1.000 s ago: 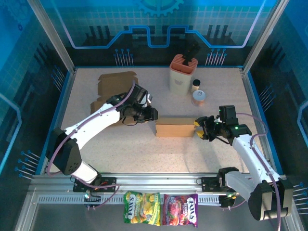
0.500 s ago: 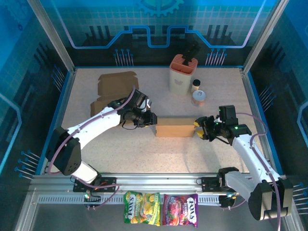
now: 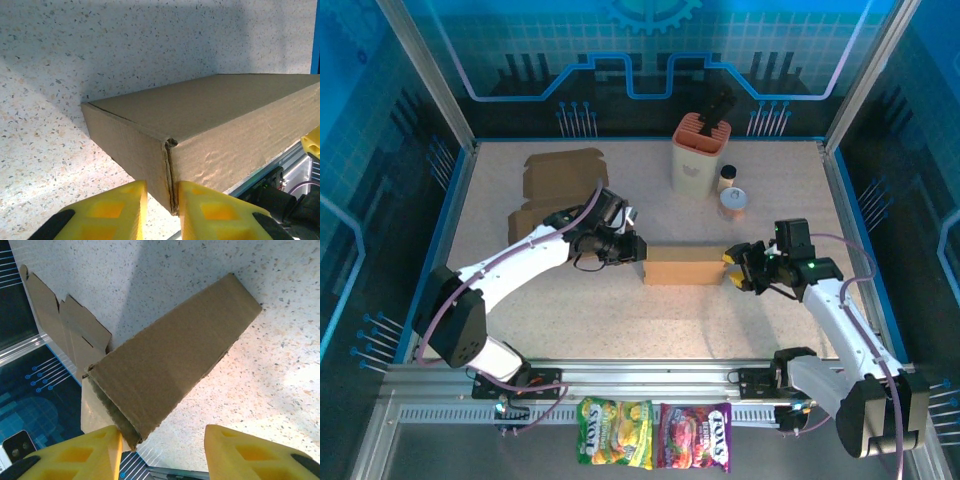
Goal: Fold the paper box
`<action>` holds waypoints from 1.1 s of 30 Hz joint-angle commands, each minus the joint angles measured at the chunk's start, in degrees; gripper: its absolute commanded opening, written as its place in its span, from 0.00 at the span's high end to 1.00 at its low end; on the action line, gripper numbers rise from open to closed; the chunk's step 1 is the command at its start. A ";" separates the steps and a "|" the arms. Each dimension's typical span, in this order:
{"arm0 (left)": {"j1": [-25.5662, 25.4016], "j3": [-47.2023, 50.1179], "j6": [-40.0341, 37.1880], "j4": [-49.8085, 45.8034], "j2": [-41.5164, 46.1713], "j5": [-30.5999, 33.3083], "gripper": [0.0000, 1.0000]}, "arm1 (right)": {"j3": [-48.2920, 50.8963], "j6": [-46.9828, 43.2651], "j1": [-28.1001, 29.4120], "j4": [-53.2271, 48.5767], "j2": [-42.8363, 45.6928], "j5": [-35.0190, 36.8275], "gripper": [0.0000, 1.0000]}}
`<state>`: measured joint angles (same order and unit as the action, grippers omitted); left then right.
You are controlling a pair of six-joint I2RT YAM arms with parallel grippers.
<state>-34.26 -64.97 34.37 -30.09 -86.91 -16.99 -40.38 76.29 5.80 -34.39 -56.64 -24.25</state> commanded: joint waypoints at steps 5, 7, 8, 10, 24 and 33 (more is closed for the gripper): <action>-5.81 3.59 -2.27 -3.45 1.03 7.06 0.78 | -4.74 0.11 -0.03 -4.88 2.76 2.70 0.41; -7.65 5.35 -1.93 -1.61 2.51 9.14 0.78 | -3.91 0.86 0.06 -5.53 3.61 1.36 0.41; -8.66 6.47 -1.64 -0.54 3.22 10.04 0.79 | -3.42 0.97 0.01 -6.24 4.24 0.83 0.41; -10.25 8.75 -0.78 1.83 3.94 11.17 0.79 | -3.10 0.31 0.00 -8.58 5.93 0.88 0.41; -12.07 12.57 8.54 9.27 1.16 9.00 0.64 | -5.38 -17.98 -0.14 -19.84 5.11 8.77 0.41; -3.53 11.04 15.08 17.16 -7.78 -1.93 0.54 | -13.02 -27.74 1.80 -18.52 -3.83 7.37 0.39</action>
<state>-38.06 -51.53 47.40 -15.09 -91.50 -14.28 -50.24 53.36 6.61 -52.21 -59.40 -16.93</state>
